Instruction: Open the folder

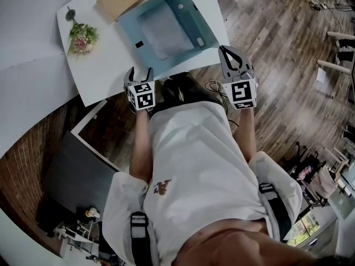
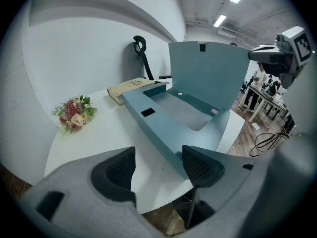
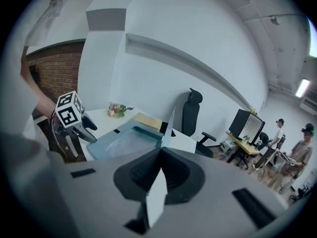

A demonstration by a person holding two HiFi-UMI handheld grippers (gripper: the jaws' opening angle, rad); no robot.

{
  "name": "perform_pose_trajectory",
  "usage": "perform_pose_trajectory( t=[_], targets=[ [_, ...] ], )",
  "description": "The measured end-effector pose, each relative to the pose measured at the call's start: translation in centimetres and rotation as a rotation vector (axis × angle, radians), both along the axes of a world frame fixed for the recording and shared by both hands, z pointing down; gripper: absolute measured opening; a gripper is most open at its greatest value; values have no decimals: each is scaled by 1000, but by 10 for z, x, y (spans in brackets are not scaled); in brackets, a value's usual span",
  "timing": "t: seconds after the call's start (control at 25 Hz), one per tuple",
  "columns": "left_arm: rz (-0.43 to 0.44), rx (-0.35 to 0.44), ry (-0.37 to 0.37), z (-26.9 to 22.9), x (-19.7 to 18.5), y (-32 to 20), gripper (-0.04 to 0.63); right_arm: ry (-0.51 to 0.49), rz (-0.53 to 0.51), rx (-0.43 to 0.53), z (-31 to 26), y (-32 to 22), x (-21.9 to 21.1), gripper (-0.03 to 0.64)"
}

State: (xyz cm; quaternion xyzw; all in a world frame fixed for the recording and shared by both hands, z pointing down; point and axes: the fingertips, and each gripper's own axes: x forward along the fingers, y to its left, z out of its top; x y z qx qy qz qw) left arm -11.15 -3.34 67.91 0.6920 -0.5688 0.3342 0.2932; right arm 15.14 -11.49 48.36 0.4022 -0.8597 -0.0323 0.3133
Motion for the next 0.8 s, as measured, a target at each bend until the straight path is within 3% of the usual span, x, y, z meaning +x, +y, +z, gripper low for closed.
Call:
perform_pose_trajectory(
  t=[0.8],
  targets=[
    [1,-9,-20,0,2,-1,307,16,81,-26,9,-17,32,9]
  ],
)
